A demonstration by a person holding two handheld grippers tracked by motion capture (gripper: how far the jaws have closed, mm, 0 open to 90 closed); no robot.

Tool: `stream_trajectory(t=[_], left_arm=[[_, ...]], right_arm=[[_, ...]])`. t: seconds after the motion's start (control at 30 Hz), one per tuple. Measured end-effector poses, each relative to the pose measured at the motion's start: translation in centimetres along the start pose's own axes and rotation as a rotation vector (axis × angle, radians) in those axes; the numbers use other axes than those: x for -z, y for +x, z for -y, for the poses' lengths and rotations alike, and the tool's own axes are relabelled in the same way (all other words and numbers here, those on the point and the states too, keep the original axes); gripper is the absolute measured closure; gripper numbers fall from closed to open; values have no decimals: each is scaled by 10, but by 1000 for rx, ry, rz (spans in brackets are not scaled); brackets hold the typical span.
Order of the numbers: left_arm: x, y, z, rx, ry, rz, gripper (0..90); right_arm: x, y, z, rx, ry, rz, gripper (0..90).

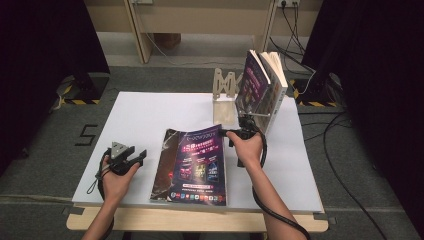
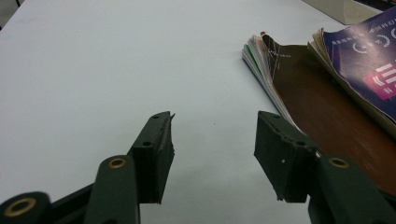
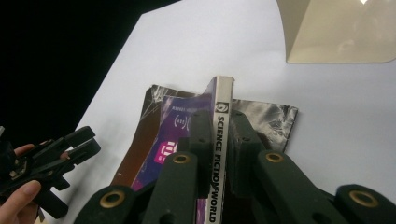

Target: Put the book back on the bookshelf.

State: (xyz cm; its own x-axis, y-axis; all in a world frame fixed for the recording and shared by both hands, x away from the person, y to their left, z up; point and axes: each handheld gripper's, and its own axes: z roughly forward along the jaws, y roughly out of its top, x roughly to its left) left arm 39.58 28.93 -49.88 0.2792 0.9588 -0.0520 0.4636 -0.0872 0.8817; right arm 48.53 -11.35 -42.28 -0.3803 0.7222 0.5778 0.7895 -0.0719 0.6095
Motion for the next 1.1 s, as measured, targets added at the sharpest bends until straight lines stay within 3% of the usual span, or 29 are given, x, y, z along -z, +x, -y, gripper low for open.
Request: stream_trajectory(t=[0.13,0.63,1.1], left_arm=[[0,-3,0,-36,1,-3,466],[0,-4,0,-41,3,-8,479],[0,-4,0,-39,2,-14,488]], right_arm=[[4,3,-2,8,-21,-5,834],[26,13,-11,63,-80,32,836],[43,20,-15,74,-136,29,837]])
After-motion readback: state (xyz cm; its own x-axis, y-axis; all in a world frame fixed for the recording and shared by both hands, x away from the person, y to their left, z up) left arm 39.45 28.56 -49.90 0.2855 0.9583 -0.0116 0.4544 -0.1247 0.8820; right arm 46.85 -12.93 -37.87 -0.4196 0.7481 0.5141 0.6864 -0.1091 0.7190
